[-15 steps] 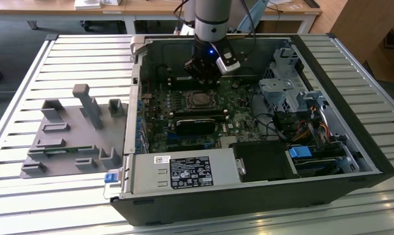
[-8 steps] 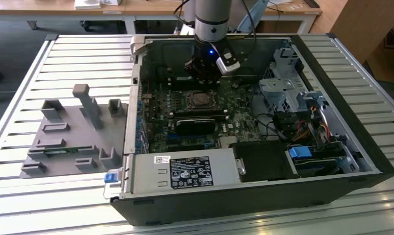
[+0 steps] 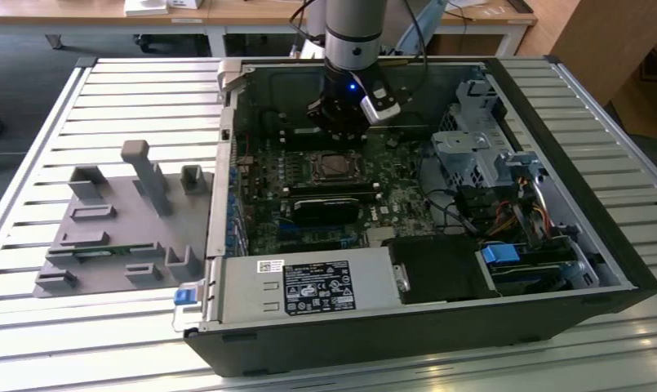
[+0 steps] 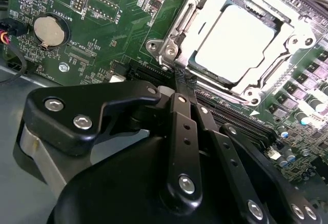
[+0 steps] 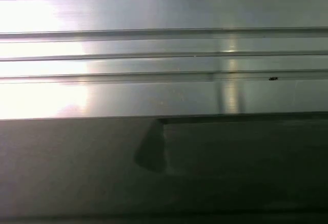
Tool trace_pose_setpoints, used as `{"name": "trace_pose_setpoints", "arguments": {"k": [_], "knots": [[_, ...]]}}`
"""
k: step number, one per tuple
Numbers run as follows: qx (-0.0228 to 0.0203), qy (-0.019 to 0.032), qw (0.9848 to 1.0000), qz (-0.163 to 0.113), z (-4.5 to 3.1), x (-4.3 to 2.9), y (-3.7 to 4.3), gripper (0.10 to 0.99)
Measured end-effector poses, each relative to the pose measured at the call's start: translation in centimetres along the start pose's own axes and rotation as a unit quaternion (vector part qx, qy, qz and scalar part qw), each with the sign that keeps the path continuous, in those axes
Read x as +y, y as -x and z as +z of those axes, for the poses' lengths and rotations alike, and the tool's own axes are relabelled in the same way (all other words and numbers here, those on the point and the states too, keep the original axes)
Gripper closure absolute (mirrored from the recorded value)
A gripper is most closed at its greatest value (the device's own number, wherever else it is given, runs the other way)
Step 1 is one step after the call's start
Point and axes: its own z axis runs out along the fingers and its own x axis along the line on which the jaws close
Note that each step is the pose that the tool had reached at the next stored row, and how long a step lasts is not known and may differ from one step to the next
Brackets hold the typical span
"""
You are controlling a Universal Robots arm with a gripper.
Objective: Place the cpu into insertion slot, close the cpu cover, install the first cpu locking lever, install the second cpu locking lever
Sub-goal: 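Install the first cpu locking lever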
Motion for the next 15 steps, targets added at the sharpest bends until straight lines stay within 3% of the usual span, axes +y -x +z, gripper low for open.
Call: {"name": "trace_pose_setpoints", "arguments": {"k": [4, 9, 15], "knots": [[-0.0001, 0.0007, 1.0, 0.0, 0.0, 0.0, 0.01, 0.98], [0.0, -0.0027, 1.0, 0.0, -0.14, 0.0, 0.0, 0.98], [-0.0002, -0.0032, 1.0, 0.0, -0.23, 0.01, 0.01, 0.98]]}}
